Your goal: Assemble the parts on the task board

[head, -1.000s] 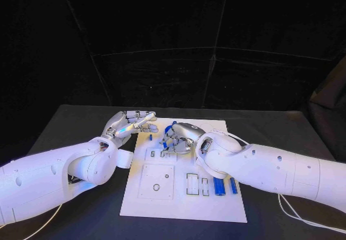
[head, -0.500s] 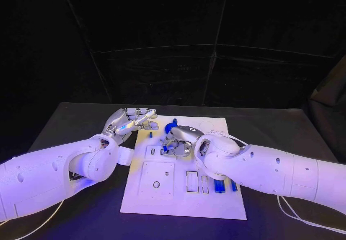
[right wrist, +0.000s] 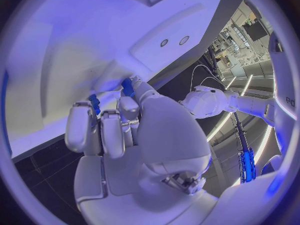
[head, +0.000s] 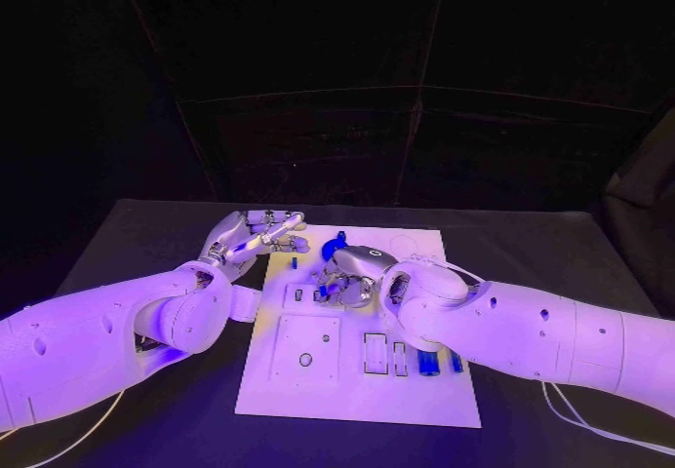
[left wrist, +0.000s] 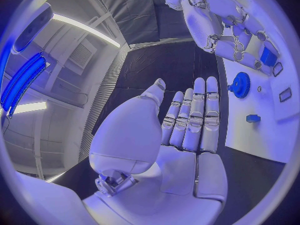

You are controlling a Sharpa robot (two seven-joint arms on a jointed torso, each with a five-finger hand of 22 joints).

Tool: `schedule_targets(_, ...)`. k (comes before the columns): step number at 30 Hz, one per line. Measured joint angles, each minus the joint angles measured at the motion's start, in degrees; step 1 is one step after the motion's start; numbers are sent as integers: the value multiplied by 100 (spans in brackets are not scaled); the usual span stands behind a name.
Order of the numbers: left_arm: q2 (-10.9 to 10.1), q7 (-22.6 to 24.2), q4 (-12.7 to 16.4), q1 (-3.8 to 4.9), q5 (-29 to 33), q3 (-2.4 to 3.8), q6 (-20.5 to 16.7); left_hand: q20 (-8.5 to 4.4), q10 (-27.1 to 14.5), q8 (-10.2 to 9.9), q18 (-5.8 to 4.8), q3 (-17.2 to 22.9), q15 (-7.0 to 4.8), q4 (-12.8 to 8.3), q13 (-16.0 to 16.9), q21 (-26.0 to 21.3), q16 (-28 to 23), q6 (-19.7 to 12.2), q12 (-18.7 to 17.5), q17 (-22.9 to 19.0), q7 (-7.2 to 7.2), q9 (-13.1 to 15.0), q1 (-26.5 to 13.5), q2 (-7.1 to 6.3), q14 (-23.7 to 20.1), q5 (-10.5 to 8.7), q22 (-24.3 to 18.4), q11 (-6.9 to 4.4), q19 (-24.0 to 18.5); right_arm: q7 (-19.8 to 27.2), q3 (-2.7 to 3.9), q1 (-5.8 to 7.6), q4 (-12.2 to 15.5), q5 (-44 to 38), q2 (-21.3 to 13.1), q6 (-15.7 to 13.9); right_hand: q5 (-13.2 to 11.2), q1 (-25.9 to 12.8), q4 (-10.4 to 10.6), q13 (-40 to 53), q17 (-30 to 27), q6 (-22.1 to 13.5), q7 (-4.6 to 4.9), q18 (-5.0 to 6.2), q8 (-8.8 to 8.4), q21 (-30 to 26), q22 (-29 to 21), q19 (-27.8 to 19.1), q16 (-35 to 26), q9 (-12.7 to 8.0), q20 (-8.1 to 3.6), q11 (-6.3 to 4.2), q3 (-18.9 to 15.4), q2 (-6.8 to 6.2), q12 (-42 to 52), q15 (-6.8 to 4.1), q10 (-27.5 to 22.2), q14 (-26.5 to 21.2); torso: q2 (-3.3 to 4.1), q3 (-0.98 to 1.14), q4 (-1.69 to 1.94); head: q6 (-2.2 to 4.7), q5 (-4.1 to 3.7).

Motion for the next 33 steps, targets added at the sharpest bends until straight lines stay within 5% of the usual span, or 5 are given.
schedule_targets(10, 2, -1, -13, 0, 0, 0, 0, 0, 0, 0, 0, 0, 0, 0, 0, 0, 0, 0, 0, 0, 0, 0, 0, 0, 0, 0, 0, 0, 0, -138, 11, 6, 78, -167, -27, 104, 3, -105, -7, -162, -1, 0, 0, 0, -1, -38, -59, -20, -28, 5, 20, 30, 40, -105, -216, 0, -72, 0, 0, -2, 0, -8, -9)
schedule_targets(15, 4, -2, -20, 0, 0, 0, 0, 0, 0, 0, 0, 0, 0, 0, 0, 0, 0, 0, 0, -1, 0, 0, 0, 0, 0, 0, 0, 0, 0, -209, 11, 6, 105, -254, -33, 125, 8, -172, 1, -306, -1, 8, -8, 0, -131, -61, -97, -40, -58, 5, 40, 63, 80, -172, -400, -1, -165, 0, -1, -2, 1, -12, -20)
schedule_targets(28, 9, -9, -30, 0, 0, -1, 2, 0, 0, 0, 0, 24, 0, -24, 0, 0, -22, 0, 0, 13, 0, 0, 0, 0, 0, 0, -6, 0, 0, -378, 4, -1, 127, -413, -40, 132, 200, -609, 221, -732, -1, -362, 78, 0, -315, -131, -198, -112, -91, -37, 112, 188, -63, -608, -881, 83, -432, 0, -3, -5, 9, 14, -34)
schedule_targets(33, 9, -11, -32, -1, 0, -1, 2, 0, 0, 0, 0, 24, 0, -24, 0, 0, -22, 0, 0, 12, 0, 0, 0, 0, 0, 0, -6, 0, 0, -430, 1, -10, 139, -452, -37, 95, 293, -647, 266, -776, -2, -399, 80, 0, -317, -131, -198, -112, -91, -42, 112, 185, -145, -646, -908, 83, -470, 0, -3, -5, 10, 20, -34)
